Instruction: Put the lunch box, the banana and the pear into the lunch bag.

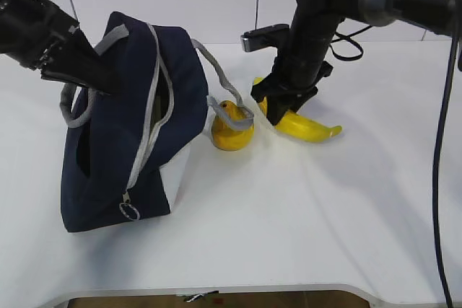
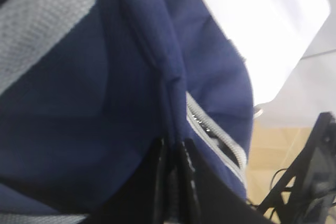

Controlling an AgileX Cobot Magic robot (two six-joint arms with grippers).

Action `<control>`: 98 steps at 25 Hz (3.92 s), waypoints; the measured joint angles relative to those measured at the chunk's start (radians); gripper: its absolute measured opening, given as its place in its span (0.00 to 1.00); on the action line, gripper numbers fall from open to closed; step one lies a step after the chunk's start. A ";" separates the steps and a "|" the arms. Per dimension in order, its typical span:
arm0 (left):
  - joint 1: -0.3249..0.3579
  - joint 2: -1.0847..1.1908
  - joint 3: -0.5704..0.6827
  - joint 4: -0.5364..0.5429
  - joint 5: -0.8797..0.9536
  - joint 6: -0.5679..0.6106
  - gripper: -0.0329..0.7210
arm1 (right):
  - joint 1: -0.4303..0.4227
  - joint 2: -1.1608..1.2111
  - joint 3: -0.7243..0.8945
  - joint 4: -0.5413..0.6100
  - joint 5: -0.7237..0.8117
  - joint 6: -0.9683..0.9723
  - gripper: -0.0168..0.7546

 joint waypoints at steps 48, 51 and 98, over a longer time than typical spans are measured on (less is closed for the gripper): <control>0.000 -0.123 0.000 -0.053 -0.174 -0.087 0.06 | 0.124 -0.066 -0.098 0.662 0.022 -0.049 0.36; 0.000 -0.123 0.000 -0.053 -0.174 -0.087 0.06 | 0.149 -0.066 -0.098 0.662 0.022 -0.049 0.39; 0.161 -0.127 0.000 0.338 -0.167 -0.278 0.06 | 0.169 -0.236 0.063 -0.062 0.029 0.075 0.78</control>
